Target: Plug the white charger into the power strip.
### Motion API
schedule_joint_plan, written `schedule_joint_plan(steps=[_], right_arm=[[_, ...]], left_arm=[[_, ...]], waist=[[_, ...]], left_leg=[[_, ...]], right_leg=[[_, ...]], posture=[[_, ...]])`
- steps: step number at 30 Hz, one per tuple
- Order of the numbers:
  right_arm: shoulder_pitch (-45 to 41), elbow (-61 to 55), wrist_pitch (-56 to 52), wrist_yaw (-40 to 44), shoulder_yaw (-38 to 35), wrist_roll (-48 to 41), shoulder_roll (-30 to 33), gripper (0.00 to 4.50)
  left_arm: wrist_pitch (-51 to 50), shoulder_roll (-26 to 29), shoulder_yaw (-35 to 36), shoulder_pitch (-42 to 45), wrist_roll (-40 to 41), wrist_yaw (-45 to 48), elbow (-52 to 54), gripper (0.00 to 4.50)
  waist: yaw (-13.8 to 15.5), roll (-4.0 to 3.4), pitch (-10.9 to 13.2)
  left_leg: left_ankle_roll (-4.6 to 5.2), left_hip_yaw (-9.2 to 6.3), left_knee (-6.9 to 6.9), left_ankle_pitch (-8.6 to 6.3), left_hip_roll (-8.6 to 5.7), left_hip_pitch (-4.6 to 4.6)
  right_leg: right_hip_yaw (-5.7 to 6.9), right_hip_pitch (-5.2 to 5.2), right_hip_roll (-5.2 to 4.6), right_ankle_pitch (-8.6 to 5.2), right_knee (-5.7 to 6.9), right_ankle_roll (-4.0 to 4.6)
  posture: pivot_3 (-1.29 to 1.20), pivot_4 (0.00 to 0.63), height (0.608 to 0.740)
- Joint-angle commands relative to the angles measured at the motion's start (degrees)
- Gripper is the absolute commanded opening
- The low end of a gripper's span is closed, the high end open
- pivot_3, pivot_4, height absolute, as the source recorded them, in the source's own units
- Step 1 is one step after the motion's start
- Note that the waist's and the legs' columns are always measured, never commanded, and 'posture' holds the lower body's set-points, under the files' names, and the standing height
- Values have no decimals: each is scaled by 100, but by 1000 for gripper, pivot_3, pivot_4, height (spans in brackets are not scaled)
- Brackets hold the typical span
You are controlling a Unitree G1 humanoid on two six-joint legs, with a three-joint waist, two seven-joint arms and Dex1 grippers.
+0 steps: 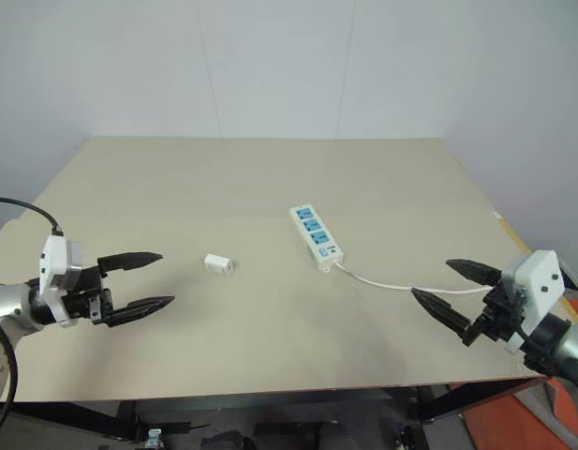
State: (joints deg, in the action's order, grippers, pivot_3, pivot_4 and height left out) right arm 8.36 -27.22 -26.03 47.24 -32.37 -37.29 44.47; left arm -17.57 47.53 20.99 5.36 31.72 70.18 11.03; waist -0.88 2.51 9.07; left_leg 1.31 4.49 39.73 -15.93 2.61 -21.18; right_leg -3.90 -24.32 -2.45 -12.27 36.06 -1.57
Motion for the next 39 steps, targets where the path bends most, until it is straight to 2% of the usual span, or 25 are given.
schedule_joint_plan(steps=[1, 9, 15, 17, 22, 28, 39], right_arm=[[-209, 89, 44, -114, 161, 23, -47, 4500], [-758, 215, -11, -683, 817, 173, -430, 4500], [-2204, 742, -257, -2193, 1873, 500, -1878, 4500], [-2642, 1329, 119, -2536, 2249, 901, -2489, 4500], [-3406, 2971, 1311, -2944, 2612, 1736, -3368, 4500], [-3918, 4849, 2729, -2713, 2936, 2456, -3616, 4500], [-4288, 6188, 3412, -2681, 3046, 2822, -3925, 4500]], left_arm=[[-39, 165, 122, -57, 132, -25, 246, 4466], [-102, 211, 137, -120, 183, -109, 319, 4466], [-93, 168, 52, -57, 151, -187, 305, 4466], [-69, 148, 6, 15, 134, -219, 283, 4466], [-19, 101, -34, 43, 127, -279, 316, 4466], [5, 67, 21, -72, 143, -330, 421, 4466], [24, 75, 111, -220, 143, -397, 500, 4466]], waist=[[5, 0, 0], [6, 0, 0], [-84, 0, 1], [-94, -1, 1], [-107, -1, 1], [-145, -4, 2], [-221, -4, 2]], left_leg=[[0, 1, 0, 0, 0, -1], [0, 2, -1, 0, 1, -2], [0, 7, -5, 0, 3, -1], [-1, 8, -11, 0, 3, -8], [-4, 12, -6, 3, -4, -85], [-4, 17, -9, 2, -6, -103], [-14, 15, -9, 9, 2, -75]], right_leg=[[0, -1, 0, 0, 0, 0], [0, -4, -1, 0, -1, 1], [-1, -13, 4, 3, 4, 7], [-1, -24, 8, 24, 4, 47], [0, -92, 2, 31, 10, 53], [2, -107, -2, 35, 5, 50], [3, -93, 3, 42, 22, 60]], posture=[[0, 150, 740], [0, 150, 740], [0, 150, 740], [0, 150, 740], [0, 150, 740], [0, 150, 740], [0, 150, 740]])
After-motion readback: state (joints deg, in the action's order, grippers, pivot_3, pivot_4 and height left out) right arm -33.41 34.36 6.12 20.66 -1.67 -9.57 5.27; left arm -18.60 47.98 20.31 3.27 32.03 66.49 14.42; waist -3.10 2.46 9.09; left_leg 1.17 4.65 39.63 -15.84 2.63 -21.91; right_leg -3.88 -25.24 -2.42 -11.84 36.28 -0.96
